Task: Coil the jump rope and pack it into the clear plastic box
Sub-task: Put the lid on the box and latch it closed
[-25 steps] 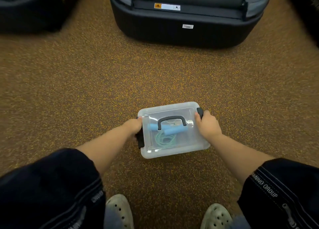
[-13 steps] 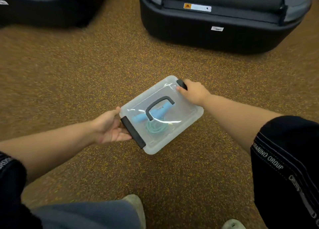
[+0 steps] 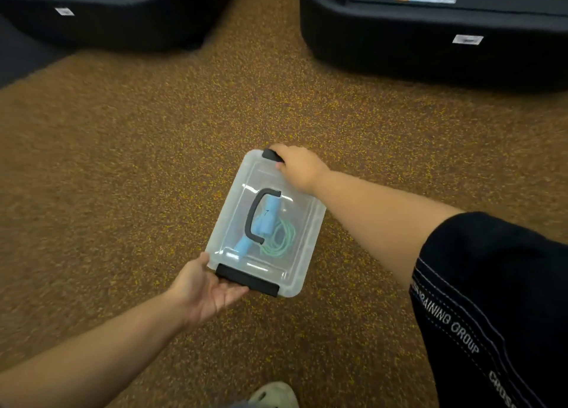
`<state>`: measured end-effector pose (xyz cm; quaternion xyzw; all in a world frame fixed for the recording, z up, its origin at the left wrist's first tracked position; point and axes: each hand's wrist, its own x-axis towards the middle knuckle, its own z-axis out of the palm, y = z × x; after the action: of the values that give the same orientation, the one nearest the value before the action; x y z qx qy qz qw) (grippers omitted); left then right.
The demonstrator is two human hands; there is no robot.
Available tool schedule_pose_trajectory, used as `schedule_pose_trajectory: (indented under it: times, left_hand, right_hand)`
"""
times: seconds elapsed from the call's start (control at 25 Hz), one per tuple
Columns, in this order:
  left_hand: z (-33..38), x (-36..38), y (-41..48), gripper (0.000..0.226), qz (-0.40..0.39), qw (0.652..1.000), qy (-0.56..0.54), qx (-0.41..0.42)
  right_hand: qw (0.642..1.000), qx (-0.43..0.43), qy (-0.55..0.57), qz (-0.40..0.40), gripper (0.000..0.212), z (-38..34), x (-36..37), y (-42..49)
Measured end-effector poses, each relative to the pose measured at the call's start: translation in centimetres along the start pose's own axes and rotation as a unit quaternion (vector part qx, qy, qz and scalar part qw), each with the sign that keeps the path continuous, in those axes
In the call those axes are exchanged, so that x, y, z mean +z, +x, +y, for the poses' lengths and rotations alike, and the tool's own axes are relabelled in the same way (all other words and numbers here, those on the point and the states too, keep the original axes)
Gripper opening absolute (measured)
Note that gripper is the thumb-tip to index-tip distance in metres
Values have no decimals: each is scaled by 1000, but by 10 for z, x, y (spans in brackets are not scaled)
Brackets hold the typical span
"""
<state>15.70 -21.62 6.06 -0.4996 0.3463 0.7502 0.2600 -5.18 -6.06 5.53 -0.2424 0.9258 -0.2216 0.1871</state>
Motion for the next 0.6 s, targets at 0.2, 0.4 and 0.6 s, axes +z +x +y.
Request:
schedule_pose_trajectory:
  times: [0.2,0.4,0.6]
  left_hand:
    - [5,-8,10,59,-13,999,-31,4]
    - [7,-12,20,59,-14,1000,-12,4]
    - [5,-8,18,61,-2,1000,22,9]
  right_hand:
    - [999,-6,-35,15,48,2,26,20]
    - [997,-31,-31,65,43,12,36,23]
    - [992,-37,-77,90,44,16,41,21]
